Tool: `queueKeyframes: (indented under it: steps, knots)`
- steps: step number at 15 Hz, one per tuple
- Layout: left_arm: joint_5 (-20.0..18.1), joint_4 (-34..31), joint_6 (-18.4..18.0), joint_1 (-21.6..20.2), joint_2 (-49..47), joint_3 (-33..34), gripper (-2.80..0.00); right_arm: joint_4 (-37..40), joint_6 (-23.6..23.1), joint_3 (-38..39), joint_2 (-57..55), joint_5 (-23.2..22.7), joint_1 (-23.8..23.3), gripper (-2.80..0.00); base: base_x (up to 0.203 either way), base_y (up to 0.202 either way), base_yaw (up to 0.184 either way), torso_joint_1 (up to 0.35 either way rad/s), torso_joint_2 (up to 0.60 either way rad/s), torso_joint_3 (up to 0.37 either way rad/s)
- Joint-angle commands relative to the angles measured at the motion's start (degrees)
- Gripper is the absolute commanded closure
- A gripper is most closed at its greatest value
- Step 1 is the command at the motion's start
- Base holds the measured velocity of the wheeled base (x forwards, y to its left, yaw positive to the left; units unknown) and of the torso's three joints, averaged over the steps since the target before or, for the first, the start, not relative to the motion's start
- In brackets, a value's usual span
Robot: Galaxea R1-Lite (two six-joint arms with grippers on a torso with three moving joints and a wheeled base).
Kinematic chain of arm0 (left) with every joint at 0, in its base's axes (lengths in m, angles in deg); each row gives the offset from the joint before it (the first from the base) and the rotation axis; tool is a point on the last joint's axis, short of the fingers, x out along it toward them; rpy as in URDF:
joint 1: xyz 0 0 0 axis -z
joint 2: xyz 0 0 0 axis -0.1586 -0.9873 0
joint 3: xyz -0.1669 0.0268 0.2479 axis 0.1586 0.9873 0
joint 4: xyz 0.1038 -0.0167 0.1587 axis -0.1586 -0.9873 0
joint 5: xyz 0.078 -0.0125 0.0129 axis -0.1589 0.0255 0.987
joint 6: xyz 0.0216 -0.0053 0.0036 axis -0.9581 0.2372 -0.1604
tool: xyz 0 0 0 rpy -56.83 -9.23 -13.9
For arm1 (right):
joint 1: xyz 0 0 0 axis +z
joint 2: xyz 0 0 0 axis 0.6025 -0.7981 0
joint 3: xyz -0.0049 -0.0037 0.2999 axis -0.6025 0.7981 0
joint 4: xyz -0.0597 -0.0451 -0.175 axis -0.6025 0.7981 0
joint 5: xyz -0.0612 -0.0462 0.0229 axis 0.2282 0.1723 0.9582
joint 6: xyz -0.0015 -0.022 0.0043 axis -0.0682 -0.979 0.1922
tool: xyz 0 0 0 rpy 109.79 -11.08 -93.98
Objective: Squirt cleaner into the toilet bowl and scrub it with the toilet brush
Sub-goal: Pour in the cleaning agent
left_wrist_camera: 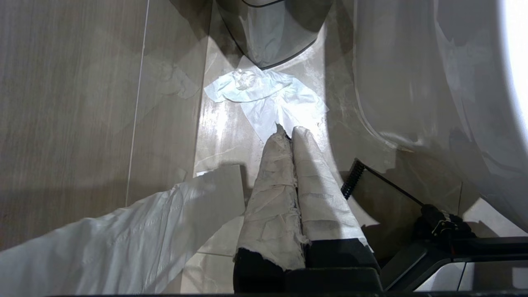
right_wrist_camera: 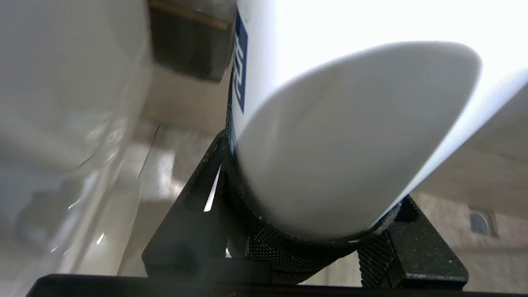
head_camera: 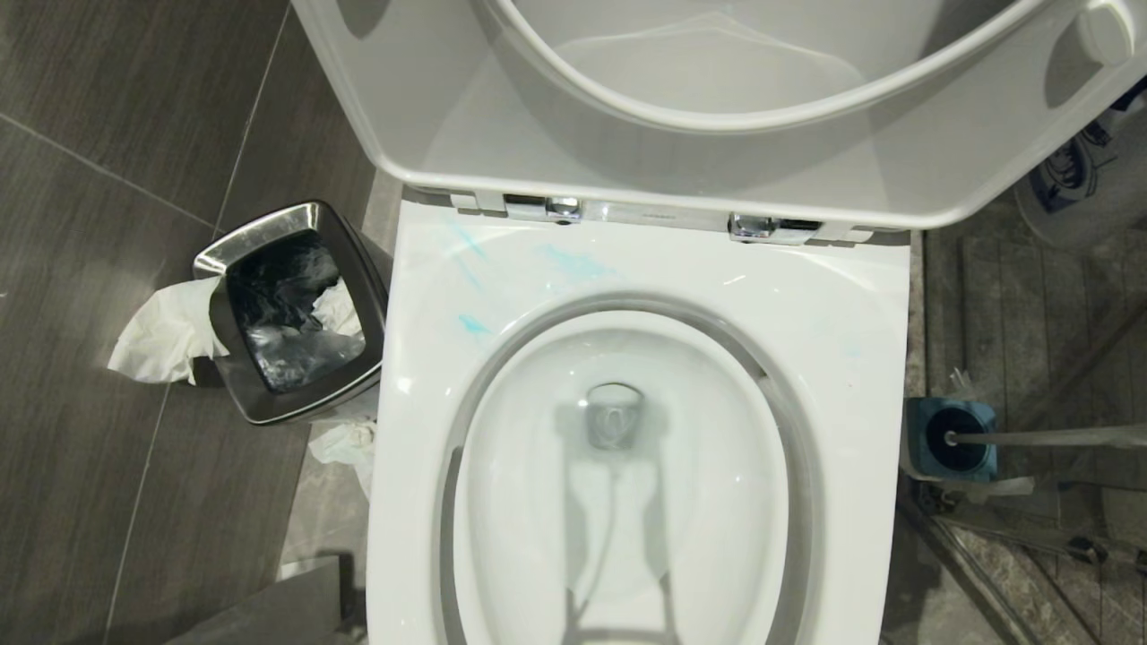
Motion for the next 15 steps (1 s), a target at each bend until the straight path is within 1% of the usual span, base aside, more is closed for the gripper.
queueKeyframes:
  steps: [1, 3, 4, 6, 9, 11, 13, 15]
  knots:
    - [0.0, 0.0, 0.0, 0.0, 0.0, 0.1, 0.0, 6.8, -0.2, 1.1, 9.2, -0.5, 0.1, 0.0, 0.0, 0.0, 0.0, 0.0, 0.0, 0.0]
    - [-0.1, 0.0, -0.5, 0.0, 0.0, 0.0, 0.0, 8.3, 0.0, 2.0, 11.5, -2.6, 0.4, 0.0, 0.0, 0.0, 0.0, 0.0, 0.0, 0.0]
    - [-0.1, 0.0, -1.0, 0.0, 0.0, 0.1, 0.0, 8.6, 0.7, 2.2, 12.5, -2.8, 0.4, 0.0, 0.0, 0.0, 0.0, 0.0, 0.0, 0.0]
    - [0.1, 0.0, 0.4, 0.0, 0.0, 0.1, 0.0, 10.8, 3.0, 3.9, 15.3, -3.1, 0.5, 0.0, 0.0, 0.0, 0.0, 0.0, 0.0, 0.0]
    - [0.1, 0.0, 0.5, 0.0, 0.0, 0.1, 0.0, 13.4, 4.9, 9.1, 21.5, -5.7, 0.6, 0.0, 0.0, 0.0, 0.0, 0.0, 0.0, 0.026]
    - [0.1, 0.0, 0.4, 0.0, 0.0, 0.1, 0.0, 16.9, 6.3, 11.8, 26.0, -7.0, 0.6, 0.0, 0.0, 0.0, 0.0, -0.004, 0.0, 0.151]
    - [0.1, 0.0, 0.4, 0.0, 0.0, 0.1, 0.0, 21.2, 6.7, 13.3, 29.5, -7.9, 0.6, 0.0, 0.0, 0.0, 0.0, 0.006, 0.0, 0.175]
    - [0.1, 0.0, 0.4, 0.0, 0.0, 0.1, 0.0, 22.8, 6.7, 14.6, 31.6, -8.2, 0.6, 0.0, 0.0, 0.0, 0.0, -0.001, -0.01, 0.202]
